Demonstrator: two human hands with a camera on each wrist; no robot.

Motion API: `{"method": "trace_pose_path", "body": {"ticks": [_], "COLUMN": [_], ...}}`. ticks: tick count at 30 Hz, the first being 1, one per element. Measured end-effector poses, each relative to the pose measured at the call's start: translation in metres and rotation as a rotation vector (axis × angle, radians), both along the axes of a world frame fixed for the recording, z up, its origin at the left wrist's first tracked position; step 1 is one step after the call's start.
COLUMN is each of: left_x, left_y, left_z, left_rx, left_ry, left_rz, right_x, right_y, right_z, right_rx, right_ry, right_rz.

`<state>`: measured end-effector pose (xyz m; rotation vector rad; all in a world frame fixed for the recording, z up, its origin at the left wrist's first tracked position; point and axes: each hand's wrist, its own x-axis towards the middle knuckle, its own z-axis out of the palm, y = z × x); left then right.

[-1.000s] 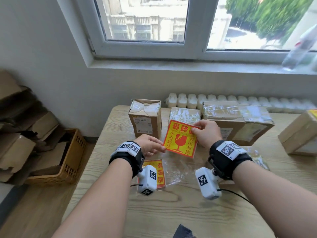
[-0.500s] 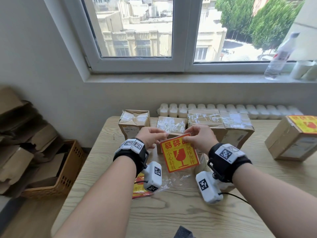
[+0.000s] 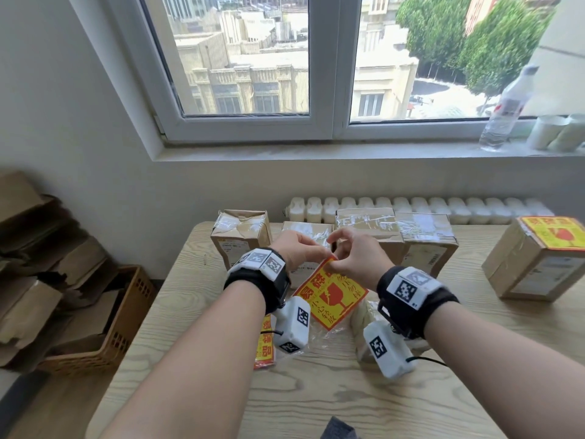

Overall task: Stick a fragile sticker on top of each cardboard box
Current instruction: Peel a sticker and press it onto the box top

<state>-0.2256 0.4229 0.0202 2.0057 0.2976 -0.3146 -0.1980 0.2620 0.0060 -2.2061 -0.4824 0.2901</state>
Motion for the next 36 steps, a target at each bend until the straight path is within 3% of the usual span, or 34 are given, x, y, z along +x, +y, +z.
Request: {"method": "trace_pose_path", "body": {"ticks": [10, 17, 26, 36], "left_x": [0.003, 0.003, 0.000, -0.002], "left_y": [-0.007, -0.006, -0.001, 0.003], "left_z": [0.001, 0.007, 0.014, 0.012], "left_rx": [-0.011, -0.125, -0.250, -0.366], "left_ry": [0.090, 0.201, 0.195, 0.195], "left_rz": [0.003, 0.049, 0.125, 0.135], "right_x": [0.002, 0.003, 0.003, 0.000], "right_y": [-0.005, -0.006, 0.002, 0.005], "right_z": [0.003, 0.006, 0.007, 0.010], "right_rx": [-0.028, -0.025, -0.038, -0.132], "right_ry": [-0.046, -0.143, -0.167, -0.317], "right_rz": [0.052, 0.051, 0.083, 0.064]}}
